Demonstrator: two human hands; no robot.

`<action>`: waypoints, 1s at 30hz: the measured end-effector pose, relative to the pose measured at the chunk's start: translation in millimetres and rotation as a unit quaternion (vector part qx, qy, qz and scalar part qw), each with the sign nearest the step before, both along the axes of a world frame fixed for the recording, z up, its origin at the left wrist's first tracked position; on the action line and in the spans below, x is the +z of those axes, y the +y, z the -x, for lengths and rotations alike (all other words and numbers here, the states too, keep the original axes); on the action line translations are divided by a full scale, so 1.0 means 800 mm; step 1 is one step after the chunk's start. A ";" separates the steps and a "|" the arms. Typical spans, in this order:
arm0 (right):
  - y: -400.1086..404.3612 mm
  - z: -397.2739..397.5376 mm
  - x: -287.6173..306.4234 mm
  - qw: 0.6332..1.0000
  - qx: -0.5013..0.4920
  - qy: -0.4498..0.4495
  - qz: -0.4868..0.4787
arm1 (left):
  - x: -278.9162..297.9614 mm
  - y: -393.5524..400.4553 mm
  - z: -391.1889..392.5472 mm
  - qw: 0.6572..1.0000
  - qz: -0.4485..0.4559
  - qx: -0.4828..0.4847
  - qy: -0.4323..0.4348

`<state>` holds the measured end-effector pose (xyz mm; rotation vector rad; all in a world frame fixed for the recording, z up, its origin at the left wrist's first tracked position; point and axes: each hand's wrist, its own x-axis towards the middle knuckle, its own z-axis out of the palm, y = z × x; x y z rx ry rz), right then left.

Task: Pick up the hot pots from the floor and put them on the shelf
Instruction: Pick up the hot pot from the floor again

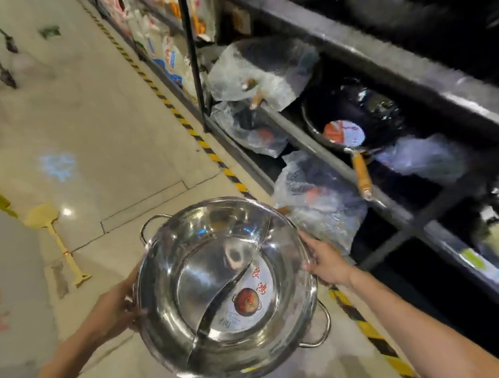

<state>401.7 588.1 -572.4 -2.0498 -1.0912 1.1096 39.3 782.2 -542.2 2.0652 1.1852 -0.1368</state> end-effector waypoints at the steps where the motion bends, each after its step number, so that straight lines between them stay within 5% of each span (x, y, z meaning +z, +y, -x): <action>1: -0.024 -0.003 0.047 1.000 -0.017 -0.002 -0.010 | 0.046 -0.005 -0.014 0.999 -0.013 -0.029 0.005; 6: -0.158 -0.013 0.228 0.991 -0.121 -0.053 0.000 | 0.232 -0.037 -0.095 0.988 -0.028 -0.152 -0.009; 10: -0.269 0.001 0.307 0.978 -0.191 -0.088 -0.002 | 0.304 -0.078 -0.165 0.963 -0.043 -0.261 -0.045; 19: -0.508 0.062 0.344 0.921 -0.349 -0.165 0.050 | 0.310 -0.238 -0.270 0.898 -0.026 -0.432 -0.083; 30: -0.687 0.132 0.300 0.879 -0.469 -0.089 0.014 | 0.296 -0.410 -0.341 0.833 -0.007 -0.551 -0.041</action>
